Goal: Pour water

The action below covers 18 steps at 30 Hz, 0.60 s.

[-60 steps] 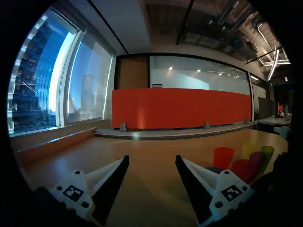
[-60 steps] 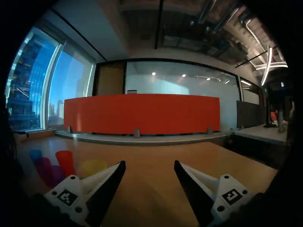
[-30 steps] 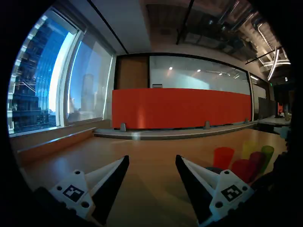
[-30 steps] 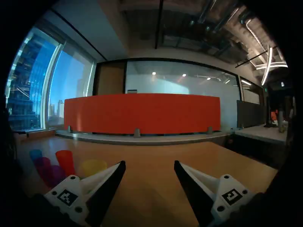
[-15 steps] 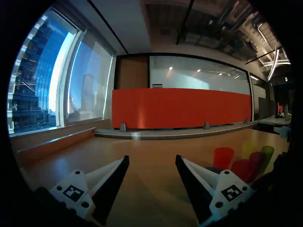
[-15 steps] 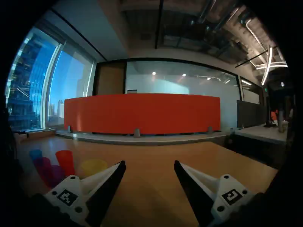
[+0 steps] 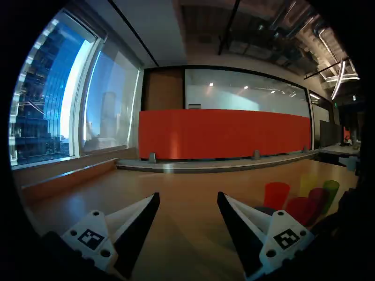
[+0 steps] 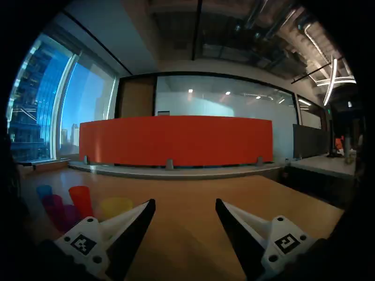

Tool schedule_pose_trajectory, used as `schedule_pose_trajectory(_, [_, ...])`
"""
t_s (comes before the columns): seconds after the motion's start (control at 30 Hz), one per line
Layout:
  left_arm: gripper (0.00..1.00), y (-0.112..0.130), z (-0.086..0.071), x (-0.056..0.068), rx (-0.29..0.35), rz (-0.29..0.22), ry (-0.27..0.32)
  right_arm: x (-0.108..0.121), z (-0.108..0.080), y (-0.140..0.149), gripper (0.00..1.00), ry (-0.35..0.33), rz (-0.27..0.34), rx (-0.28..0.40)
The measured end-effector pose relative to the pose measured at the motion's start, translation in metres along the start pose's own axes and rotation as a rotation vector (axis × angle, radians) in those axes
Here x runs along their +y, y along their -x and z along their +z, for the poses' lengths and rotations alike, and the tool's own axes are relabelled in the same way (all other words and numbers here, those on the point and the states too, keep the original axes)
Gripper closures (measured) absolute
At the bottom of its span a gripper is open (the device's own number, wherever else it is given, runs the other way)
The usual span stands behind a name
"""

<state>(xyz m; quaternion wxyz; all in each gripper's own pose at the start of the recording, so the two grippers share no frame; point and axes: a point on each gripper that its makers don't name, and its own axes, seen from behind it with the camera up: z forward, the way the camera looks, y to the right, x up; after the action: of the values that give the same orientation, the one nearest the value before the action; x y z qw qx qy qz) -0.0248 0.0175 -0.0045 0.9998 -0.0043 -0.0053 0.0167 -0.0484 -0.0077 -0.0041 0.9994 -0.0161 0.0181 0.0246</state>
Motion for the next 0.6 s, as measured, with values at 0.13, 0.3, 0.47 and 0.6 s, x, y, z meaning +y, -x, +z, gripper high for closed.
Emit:
schedule_pose_trajectory(0.13, [0.10, 0.0005, 0.0008, -0.0002, 0.000, 0.000, 0.000, -0.0003, -0.0001, 0.0000, 0.01, 0.000, 0.000, 0.000])
schedule_pose_trajectory(0.3, [0.09, 0.0004, 0.0012, -0.0006, 0.000, 0.000, 0.000, -0.0009, -0.0007, 0.0000, 0.01, 0.000, 0.000, 0.000])
schedule_pose_trajectory(0.47, [0.09, -0.0002, 0.0012, -0.0010, 0.000, 0.000, 0.000, -0.0007, 0.0000, 0.0003, 0.01, 0.000, 0.000, 0.000])
schedule_pose_trajectory(0.6, [0.09, -0.0010, 0.0008, -0.0019, 0.001, 0.000, 0.000, -0.0006, 0.0008, 0.0005, 0.01, 0.000, 0.000, 0.000])
